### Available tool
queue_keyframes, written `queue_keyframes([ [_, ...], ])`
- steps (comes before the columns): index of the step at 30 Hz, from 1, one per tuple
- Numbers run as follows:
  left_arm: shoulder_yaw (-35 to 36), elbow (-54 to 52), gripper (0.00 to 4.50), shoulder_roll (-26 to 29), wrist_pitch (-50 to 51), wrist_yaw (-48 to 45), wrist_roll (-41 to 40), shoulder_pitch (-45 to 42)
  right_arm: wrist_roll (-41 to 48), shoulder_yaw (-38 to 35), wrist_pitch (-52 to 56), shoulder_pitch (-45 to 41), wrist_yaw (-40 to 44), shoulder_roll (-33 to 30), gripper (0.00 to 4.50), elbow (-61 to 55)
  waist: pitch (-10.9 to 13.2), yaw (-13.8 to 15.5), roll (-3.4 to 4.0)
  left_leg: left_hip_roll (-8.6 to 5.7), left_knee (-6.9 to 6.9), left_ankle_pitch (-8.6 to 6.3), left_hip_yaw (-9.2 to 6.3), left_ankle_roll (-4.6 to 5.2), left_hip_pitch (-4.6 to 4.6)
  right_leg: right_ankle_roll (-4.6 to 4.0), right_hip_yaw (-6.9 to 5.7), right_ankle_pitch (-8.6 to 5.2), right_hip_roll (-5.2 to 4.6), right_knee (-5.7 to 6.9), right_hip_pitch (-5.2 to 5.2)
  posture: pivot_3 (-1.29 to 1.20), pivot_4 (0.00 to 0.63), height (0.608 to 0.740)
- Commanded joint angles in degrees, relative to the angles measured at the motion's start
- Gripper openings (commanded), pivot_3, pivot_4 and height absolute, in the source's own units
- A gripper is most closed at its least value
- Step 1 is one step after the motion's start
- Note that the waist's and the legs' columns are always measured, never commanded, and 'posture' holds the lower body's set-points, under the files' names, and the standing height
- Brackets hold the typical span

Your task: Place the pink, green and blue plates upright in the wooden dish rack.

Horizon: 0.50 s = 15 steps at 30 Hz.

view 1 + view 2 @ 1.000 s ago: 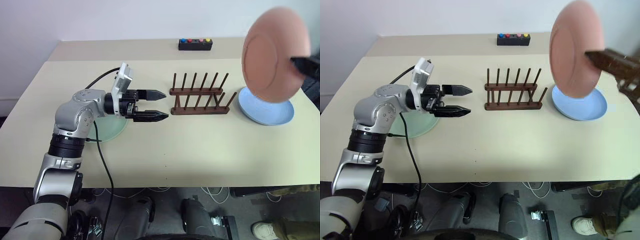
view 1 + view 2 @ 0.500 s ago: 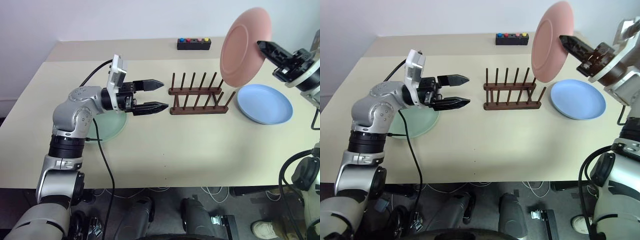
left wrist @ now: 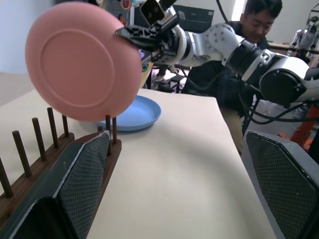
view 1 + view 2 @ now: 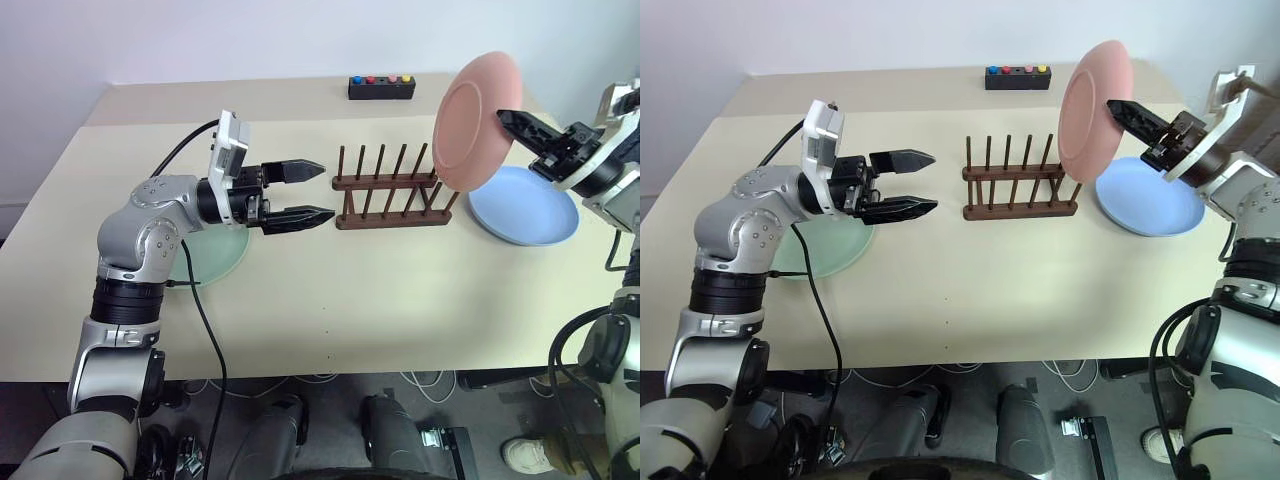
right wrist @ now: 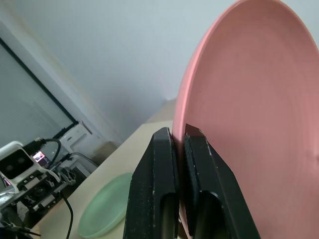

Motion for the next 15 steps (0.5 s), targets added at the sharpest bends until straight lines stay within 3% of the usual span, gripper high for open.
queue_keyframes([
  [1, 0.6, -1.3, 4.50, 0.5, -0.3, -0.1, -0.9, -0.7, -0.3, 0.4, 0.2, 0.0, 1.3, 0.0, 0.03, -1.4, 0.0, 0.0, 0.00, 0.00, 0.00, 0.00, 0.00, 0.00, 0.00, 0.00, 0.00, 0.00, 0.00, 0.00, 0.00, 0.00, 0.150, 0.740],
  [4, 0.6, -1.4, 4.50, 0.5, -0.2, -0.1, -0.9, -0.7, -0.9, 1.0, 0.3, 0.5, 1.7, 0.3, 0.03, -2.0, 0.0, 0.0, 0.00, 0.00, 0.00, 0.00, 0.00, 0.00, 0.00, 0.00, 0.00, 0.00, 0.00, 0.00, 0.00, 0.00, 0.150, 0.740],
  [7, 0.6, -1.5, 4.50, 0.6, 0.0, 0.0, -1.0, -0.6, -1.0, 1.3, 0.9, 0.9, 1.9, 0.3, 0.90, -2.6, 0.0, 0.0, 0.01, 0.00, 0.00, 0.00, 0.00, 0.00, 0.00, 0.00, 0.01, 0.00, 0.00, 0.01, -0.01, 0.00, 0.150, 0.740],
  [14, 0.6, -1.6, 4.50, 0.7, 0.1, -0.1, -0.9, -0.5, -2.6, 1.4, -2.6, 0.9, 1.0, 0.4, 4.33, -4.2, 0.0, 0.0, 0.01, 0.00, 0.00, 0.00, 0.00, 0.00, 0.00, 0.00, 0.01, 0.00, 0.00, 0.01, -0.01, 0.00, 0.150, 0.740],
  [15, 0.5, -1.6, 4.50, 0.7, 0.0, -0.1, -0.9, -0.4, -3.7, 1.4, -5.0, 0.9, 0.5, 0.4, 4.42, -4.8, 0.0, 0.0, 0.01, 0.00, 0.00, 0.00, 0.00, 0.00, 0.00, 0.00, 0.01, 0.00, 0.00, 0.01, -0.01, 0.00, 0.150, 0.740],
])
